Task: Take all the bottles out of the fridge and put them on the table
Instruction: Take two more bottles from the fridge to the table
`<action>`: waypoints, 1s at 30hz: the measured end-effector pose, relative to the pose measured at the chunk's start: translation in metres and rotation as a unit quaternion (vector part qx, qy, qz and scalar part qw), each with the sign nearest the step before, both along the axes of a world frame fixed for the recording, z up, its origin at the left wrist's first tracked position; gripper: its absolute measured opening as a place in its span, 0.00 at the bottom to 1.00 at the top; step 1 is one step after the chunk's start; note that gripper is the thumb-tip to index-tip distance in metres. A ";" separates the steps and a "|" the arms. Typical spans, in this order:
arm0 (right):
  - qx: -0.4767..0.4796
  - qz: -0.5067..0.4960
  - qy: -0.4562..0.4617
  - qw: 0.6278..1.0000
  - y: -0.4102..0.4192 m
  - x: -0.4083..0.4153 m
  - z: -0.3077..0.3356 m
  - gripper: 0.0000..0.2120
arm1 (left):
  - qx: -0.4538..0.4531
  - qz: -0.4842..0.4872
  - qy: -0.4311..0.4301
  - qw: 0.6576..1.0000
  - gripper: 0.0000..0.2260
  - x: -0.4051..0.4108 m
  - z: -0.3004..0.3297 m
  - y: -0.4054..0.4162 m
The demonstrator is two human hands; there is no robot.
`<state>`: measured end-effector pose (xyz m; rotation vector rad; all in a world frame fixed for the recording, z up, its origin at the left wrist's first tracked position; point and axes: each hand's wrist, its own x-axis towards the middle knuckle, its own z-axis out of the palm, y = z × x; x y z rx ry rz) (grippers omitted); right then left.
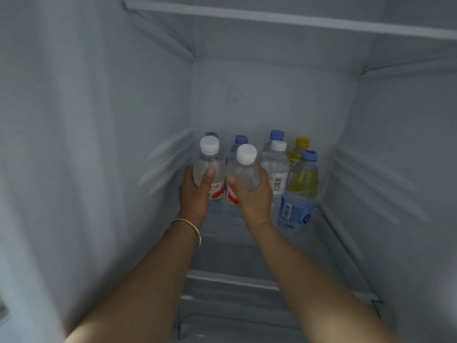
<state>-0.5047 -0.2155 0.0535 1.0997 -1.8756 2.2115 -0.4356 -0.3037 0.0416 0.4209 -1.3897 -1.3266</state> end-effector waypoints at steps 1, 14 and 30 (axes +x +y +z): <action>-0.009 0.007 -0.001 1.000 0.001 0.000 -0.002 0.22 | -0.003 0.006 0.002 1.000 0.23 0.001 -0.001 0.001; -0.039 -0.053 0.045 0.997 0.027 0.031 0.040 0.16 | -0.006 0.067 0.013 0.998 0.15 0.034 0.045 0.043; 0.037 -0.342 -0.027 0.939 0.280 0.252 -0.002 0.23 | -0.017 -0.250 -0.114 0.961 0.17 0.219 0.016 0.259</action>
